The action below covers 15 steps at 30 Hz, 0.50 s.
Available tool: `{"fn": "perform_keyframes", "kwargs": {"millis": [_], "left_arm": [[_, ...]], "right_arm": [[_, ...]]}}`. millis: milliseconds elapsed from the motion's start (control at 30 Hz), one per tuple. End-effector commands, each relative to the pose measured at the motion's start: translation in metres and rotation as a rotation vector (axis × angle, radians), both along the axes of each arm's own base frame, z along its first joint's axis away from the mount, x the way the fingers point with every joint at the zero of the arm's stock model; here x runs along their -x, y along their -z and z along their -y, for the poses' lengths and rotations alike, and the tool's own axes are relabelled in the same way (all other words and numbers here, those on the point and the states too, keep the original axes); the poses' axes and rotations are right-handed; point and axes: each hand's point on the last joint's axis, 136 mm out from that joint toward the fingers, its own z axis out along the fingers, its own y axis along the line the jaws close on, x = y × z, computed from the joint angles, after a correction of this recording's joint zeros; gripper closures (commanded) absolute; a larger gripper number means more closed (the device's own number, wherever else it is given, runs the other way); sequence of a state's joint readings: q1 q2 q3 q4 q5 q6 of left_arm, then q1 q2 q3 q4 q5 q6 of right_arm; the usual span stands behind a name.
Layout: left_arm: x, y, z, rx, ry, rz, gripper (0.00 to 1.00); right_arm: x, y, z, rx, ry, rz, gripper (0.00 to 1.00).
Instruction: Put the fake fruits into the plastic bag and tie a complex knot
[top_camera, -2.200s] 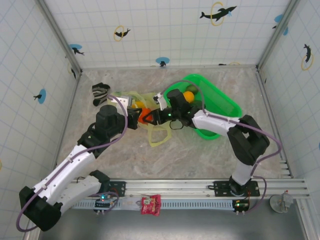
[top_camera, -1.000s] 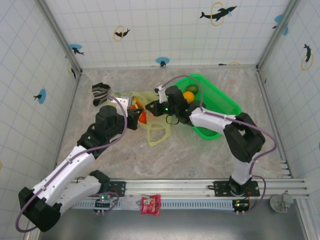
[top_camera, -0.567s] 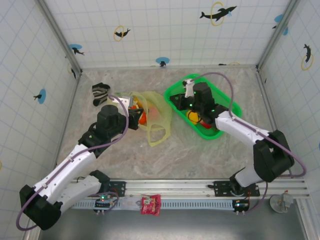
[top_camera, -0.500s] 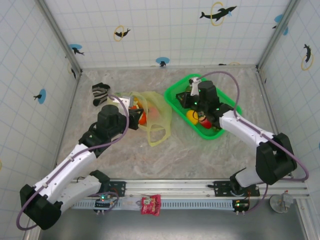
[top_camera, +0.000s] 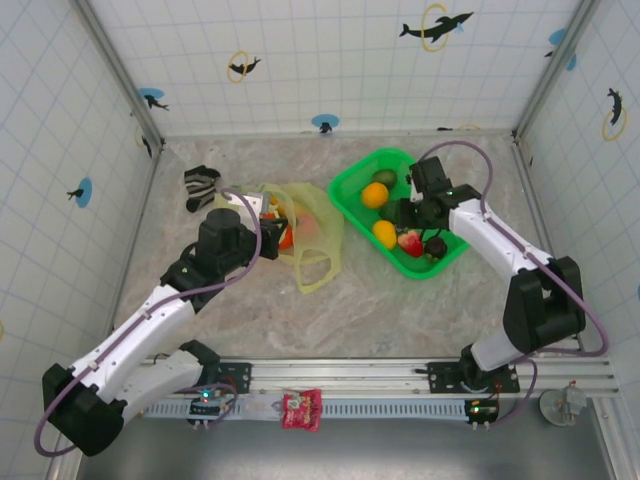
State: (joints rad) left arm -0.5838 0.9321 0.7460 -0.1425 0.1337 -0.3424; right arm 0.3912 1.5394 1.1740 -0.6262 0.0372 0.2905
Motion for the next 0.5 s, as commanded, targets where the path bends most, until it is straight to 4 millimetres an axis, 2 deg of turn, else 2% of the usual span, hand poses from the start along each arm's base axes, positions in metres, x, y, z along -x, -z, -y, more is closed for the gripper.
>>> {"fn": "perform_keyframes", "kwargs": {"millis": [0,133,400,467], "left_arm": [[-0.002,-0.009,0.002,0.001,0.006,0.036,1.0],[-0.001,-0.011,0.004,-0.005,0.011,0.046,1.0],[0.0,-0.012,0.001,-0.039,-0.001,0.065,1.0],[0.0,-0.013,0.001,-0.04,0.0,0.067,1.0]], "right_arm": [[0.0,0.006,0.015,0.144,-0.067,-0.031,0.46],[-0.003,0.021,0.011,0.162,-0.123,-0.063,0.39],[0.002,0.06,0.012,0.181,-0.128,-0.173,0.39],[0.003,0.066,0.017,0.203,-0.116,-0.19,0.34]]}}
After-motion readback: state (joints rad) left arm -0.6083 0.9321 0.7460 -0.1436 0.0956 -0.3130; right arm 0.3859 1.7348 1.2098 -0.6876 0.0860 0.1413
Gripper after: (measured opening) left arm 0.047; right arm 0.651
